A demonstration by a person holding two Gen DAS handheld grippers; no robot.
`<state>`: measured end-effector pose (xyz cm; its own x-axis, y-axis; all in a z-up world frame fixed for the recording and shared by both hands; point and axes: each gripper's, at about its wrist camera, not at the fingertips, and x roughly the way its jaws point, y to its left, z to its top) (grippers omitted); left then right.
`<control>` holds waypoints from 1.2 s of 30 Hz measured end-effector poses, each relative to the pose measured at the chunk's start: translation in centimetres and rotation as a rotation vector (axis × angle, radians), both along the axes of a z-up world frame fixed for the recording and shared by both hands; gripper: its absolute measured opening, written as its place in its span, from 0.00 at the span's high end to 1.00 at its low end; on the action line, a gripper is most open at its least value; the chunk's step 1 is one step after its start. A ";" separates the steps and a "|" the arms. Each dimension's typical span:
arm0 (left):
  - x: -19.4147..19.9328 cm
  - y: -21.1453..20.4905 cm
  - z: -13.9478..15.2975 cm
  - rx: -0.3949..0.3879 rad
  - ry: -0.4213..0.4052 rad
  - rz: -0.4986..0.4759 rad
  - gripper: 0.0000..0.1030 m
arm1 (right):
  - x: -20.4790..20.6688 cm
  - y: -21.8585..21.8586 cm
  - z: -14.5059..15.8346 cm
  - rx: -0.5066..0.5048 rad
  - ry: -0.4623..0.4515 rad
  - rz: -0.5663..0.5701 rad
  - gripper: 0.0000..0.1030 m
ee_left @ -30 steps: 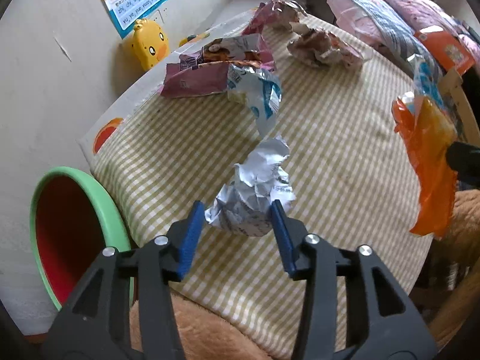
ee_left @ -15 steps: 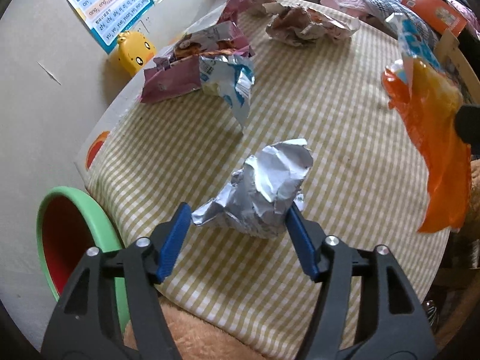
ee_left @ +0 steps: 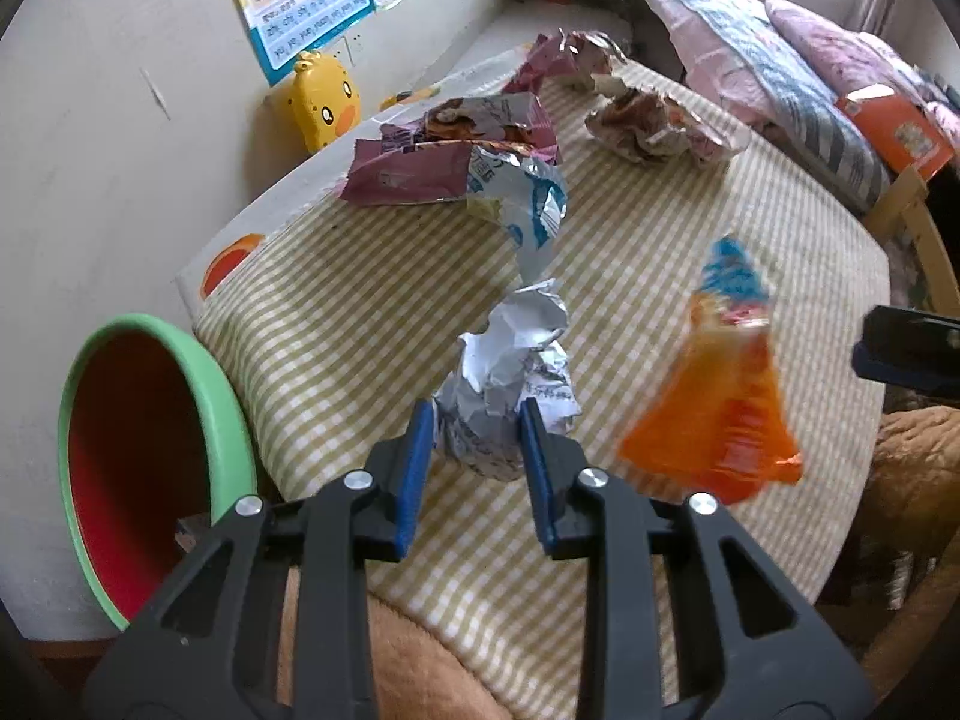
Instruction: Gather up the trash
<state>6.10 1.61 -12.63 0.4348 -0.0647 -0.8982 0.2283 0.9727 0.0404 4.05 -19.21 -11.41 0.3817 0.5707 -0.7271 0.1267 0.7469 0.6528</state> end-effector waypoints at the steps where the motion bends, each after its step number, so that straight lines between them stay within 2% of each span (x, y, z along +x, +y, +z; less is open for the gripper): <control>1: -0.3 0.1 0.3 -0.009 -0.006 0.005 0.72 | 0.0 0.0 0.0 -0.002 -0.002 0.001 0.56; 5: -1.6 0.7 0.9 -0.056 -0.008 0.035 0.72 | -0.1 0.4 0.2 -0.015 -0.012 0.013 0.59; 10: -2.5 1.3 0.7 -0.085 0.013 0.063 0.72 | 0.0 0.4 0.0 -0.043 0.000 0.000 0.57; 13: -3.1 1.8 0.8 -0.109 0.017 0.084 0.72 | 0.0 -0.5 -0.6 -0.054 0.025 -0.044 0.47; 17: -3.5 2.7 0.9 -0.146 0.020 0.117 0.72 | 0.0 -0.5 -1.3 -0.069 0.056 -0.036 0.42; 24: -3.5 3.9 0.5 -0.190 0.040 0.149 0.72 | 0.5 1.8 -3.0 -0.177 0.080 0.037 0.40; 28: -3.6 3.9 0.2 -0.202 0.049 0.145 0.72 | 1.6 3.4 -5.1 -0.273 0.098 0.064 0.40; 30: -3.7 4.0 0.4 -0.205 0.045 0.142 0.72 | 1.9 4.1 -5.9 -0.293 0.100 0.090 0.40; 32: -3.8 4.4 0.5 -0.208 0.035 0.150 0.72 | 1.8 4.2 -5.9 -0.283 0.089 0.096 0.52; 36: -3.9 5.8 0.6 -0.222 0.026 0.188 0.72 | 1.2 4.1 -4.5 -0.298 0.037 0.098 0.60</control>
<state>2.24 7.45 -12.00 0.4351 -0.1816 -0.8819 0.0409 0.9824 -0.1821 5.30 -15.13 -15.92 0.3058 0.3631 -0.8801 0.0640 0.9145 0.3995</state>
